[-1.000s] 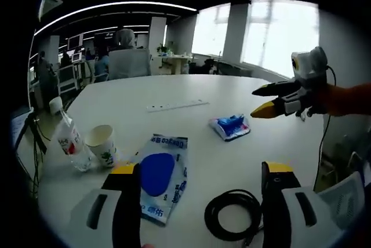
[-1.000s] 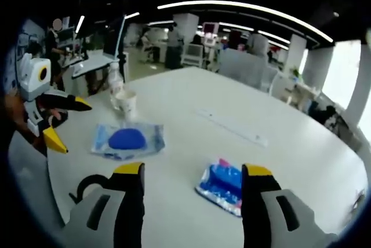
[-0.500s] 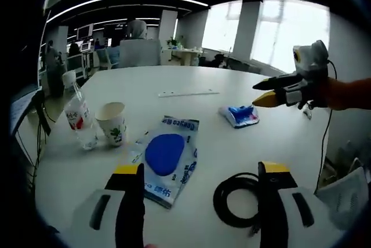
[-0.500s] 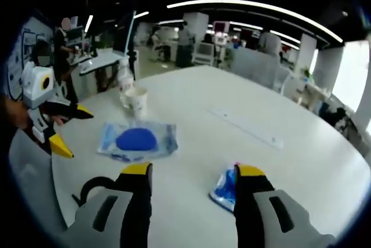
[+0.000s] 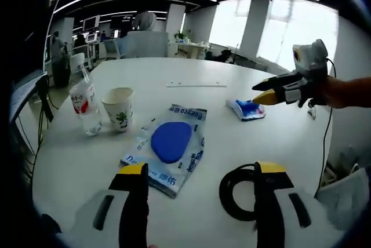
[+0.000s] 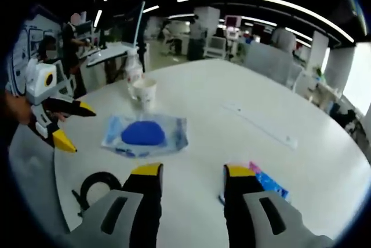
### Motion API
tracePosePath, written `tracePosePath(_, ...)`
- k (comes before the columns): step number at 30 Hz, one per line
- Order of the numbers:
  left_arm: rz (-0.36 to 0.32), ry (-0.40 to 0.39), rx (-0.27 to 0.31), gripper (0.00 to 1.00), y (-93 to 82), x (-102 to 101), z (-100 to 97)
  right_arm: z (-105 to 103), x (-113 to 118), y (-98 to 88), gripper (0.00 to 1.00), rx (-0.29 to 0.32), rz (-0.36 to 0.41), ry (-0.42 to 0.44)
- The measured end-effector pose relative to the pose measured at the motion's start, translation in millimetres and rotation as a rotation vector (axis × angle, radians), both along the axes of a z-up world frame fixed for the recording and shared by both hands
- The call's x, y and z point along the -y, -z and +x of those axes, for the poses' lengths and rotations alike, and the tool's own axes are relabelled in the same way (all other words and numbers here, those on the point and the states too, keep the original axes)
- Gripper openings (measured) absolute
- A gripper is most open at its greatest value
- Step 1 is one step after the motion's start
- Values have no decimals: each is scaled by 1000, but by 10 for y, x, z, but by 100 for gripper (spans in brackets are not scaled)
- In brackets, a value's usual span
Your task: Arrange the tabletop items into an orderly group along one side of the table until the central work area is clear of visible clutter.
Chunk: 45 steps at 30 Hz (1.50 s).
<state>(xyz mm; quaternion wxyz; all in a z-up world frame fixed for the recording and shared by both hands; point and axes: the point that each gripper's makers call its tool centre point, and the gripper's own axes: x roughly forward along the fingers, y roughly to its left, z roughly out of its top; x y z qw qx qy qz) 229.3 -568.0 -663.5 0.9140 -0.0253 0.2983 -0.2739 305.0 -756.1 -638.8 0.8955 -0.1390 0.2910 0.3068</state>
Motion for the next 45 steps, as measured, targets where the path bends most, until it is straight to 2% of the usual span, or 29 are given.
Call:
tracePosePath(8,2,-27,-24,69,105,-61,21,84,-32,97,31,-17,-15,-24)
tracePosePath(12,19,-41,-28,61,135,-96,30,114,-62,137,28,-17,-30,-41)
tracePosePath(13,22,-45,-31,60,170,-107,41,144,-61,142,28,1,-44,-45)
tracePosePath(17,23,-61,-53,58,238,-135,50,186,-95,198,27,-6,-50,-51)
tracePosePath(24,26,-83,-91,52,333,-184,38,221,-187,299,19,-19,-80,-88)
tracePosePath(32,25,-131,-115,45,441,-242,156,323,-298,355,17,-36,-64,-89)
tracePosePath(43,25,-184,-155,40,579,-298,214,523,-454,446,15,-50,-54,-109)
tracePosePath(45,28,-195,-145,39,577,-309,227,551,-489,465,14,-53,-52,-112)
